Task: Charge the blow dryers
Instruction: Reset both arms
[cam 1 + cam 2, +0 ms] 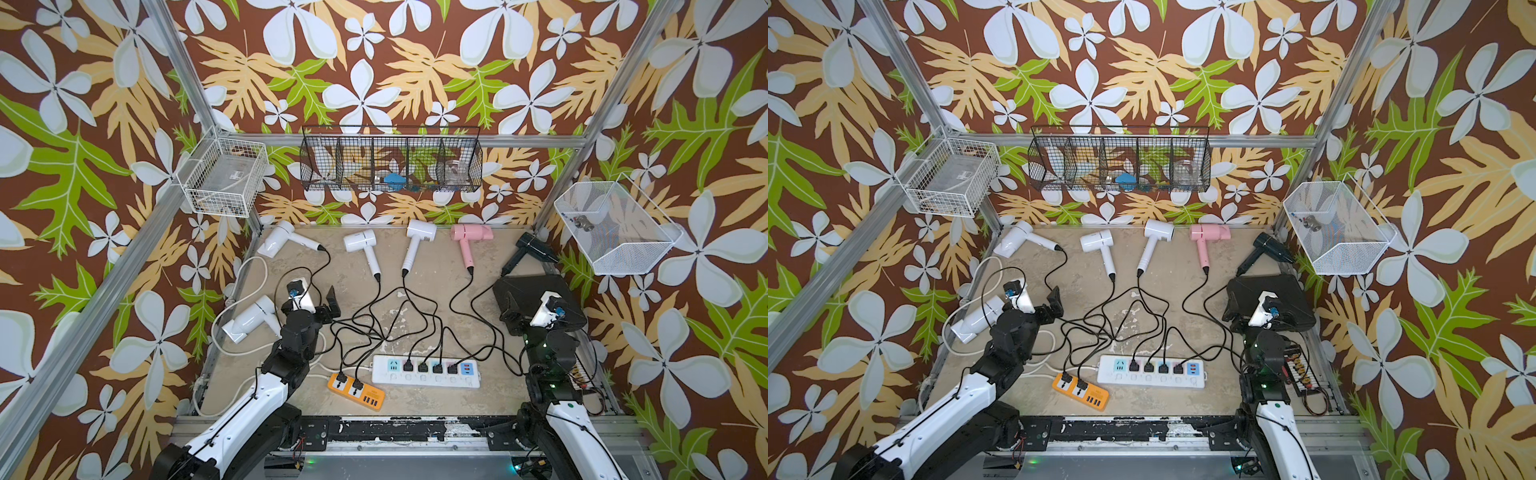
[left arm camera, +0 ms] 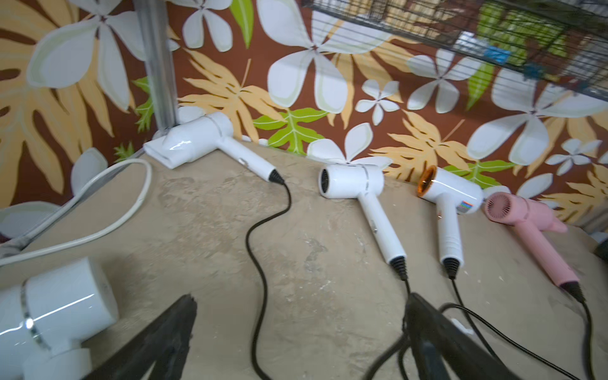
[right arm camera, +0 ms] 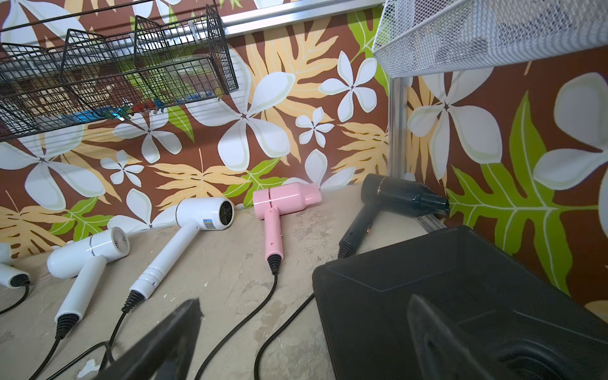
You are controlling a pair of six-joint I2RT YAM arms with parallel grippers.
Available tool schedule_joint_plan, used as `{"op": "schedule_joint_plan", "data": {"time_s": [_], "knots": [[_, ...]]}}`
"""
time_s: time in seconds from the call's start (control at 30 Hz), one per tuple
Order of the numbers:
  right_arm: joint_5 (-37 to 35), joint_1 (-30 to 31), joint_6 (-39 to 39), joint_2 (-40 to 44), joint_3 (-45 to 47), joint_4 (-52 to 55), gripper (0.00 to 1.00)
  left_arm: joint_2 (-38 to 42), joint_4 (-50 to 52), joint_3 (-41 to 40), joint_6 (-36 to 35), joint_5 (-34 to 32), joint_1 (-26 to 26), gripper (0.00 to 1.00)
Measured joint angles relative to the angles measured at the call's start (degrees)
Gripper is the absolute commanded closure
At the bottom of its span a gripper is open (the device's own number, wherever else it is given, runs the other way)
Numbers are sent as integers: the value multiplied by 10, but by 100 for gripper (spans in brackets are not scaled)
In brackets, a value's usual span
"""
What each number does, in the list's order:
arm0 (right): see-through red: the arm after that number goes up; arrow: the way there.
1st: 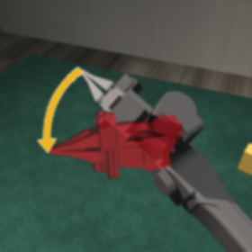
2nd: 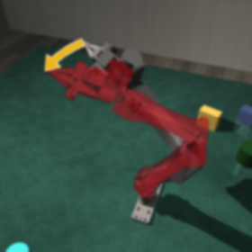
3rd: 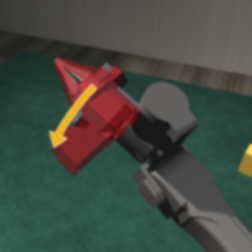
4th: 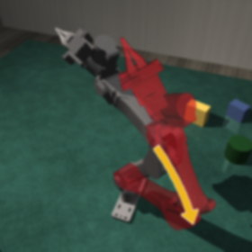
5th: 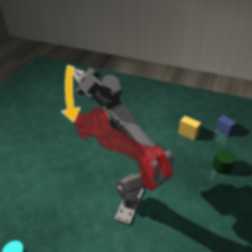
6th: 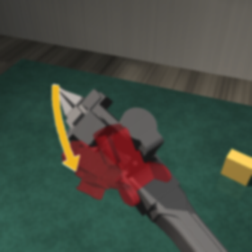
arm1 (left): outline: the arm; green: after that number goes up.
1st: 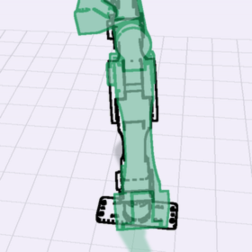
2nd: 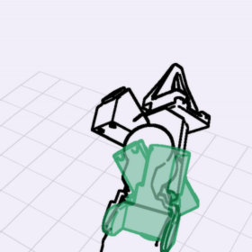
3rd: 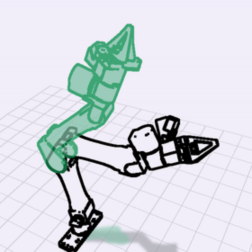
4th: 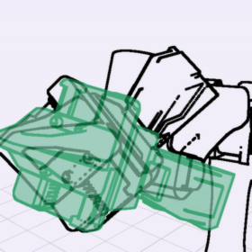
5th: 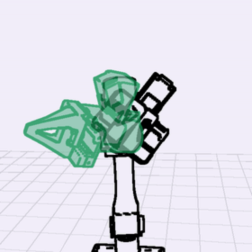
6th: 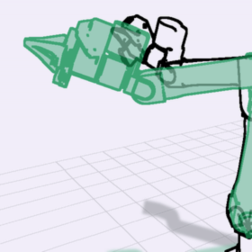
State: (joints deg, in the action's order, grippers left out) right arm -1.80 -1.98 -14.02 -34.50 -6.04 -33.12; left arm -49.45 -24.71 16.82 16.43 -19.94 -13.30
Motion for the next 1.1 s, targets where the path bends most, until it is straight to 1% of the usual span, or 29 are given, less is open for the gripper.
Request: {"op": "schedule_joint_plan", "data": {"time_s": [0.07, 0.17, 0.33, 0.47, 0.57, 0.67, 0.77, 0.83, 0.9, 0.97, 1.1], "knots": [[-5, -2, 7, -14, 10, -18, 0, -26, -10, -1, 0, 15, 36, 0], [-19, -2, 10, -38, 22, -42, 0, -74, -29, 2, -1, 16, 58, 0], [-42, -2, 17, -94, 34, -97, 0, -134, -67, 10, -23, -5, 66, 0], [-55, 4, 21, -165, 43, -145, 0, -167, -162, -42, -57, -7, 69, 0], [-76, 26, 27, -242, 56, -215, 0, -190, -228, -76, -85, 6, 70, 0], [-92, 46, 46, -298, 50, -260, 0, -219, -289, -76, -107, 14, 70, 0], [-110, 49, 63, -343, 34, -317, 0, -273, -360, -72, -114, 15, 72, 0], [-123, 50, 72, -380, 32, -359, 0, -304, -365, -56, -120, 16, 72, 0], [-137, 50, 83, -447, 33, -417, 0, -312, -379, -44, -122, 16, 72, 0], [-147, 58, 93, -490, 32, -448, 0, -313, -400, -53, -122, 16, 73, 0], [-118, 73, 126, -523, 13, -487, 0, -332, -436, -74, -124, 30, 81, 0]]}}
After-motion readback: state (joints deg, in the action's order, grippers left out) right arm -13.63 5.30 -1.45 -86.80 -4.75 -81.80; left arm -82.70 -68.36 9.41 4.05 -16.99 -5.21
